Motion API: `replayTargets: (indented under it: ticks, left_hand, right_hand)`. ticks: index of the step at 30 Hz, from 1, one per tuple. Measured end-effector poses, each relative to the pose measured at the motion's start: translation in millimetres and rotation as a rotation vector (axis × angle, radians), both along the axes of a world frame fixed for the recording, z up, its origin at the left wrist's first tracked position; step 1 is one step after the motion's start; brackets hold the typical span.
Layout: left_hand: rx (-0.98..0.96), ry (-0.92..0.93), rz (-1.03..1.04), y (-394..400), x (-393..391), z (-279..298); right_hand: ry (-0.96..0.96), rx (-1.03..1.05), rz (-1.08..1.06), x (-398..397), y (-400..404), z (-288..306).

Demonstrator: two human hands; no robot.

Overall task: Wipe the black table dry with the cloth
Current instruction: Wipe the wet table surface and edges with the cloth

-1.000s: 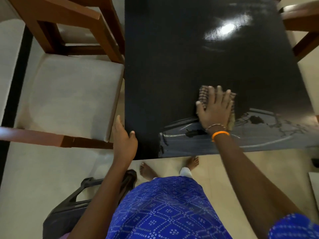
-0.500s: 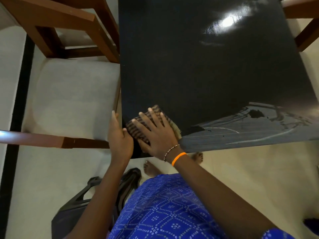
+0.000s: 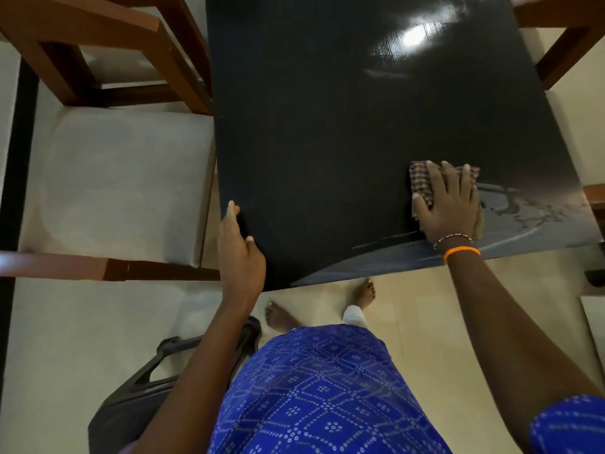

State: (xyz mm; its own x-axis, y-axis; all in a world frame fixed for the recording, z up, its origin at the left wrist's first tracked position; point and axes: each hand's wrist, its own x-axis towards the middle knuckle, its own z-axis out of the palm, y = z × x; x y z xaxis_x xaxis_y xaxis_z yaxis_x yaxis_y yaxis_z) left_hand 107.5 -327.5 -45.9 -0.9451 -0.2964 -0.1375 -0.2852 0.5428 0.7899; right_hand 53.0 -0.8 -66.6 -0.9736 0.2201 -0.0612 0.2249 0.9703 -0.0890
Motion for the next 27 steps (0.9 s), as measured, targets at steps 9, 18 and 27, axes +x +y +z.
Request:
replayTargets:
  ticks: [9, 18, 27]
  left_hand:
    - [0.021, 0.046, -0.012, 10, -1, 1]
    - [0.101, 0.064, -0.047, 54, 1, 20]
    - [0.066, 0.053, -0.407, 159, 6, 21]
  right_hand:
    - [-0.014, -0.089, 0.209, 50, -142, -7]
    - [-0.017, -0.044, 0.832, 97, -165, -14]
    - [0.087, 0.013, 0.538, 95, 65, -14]
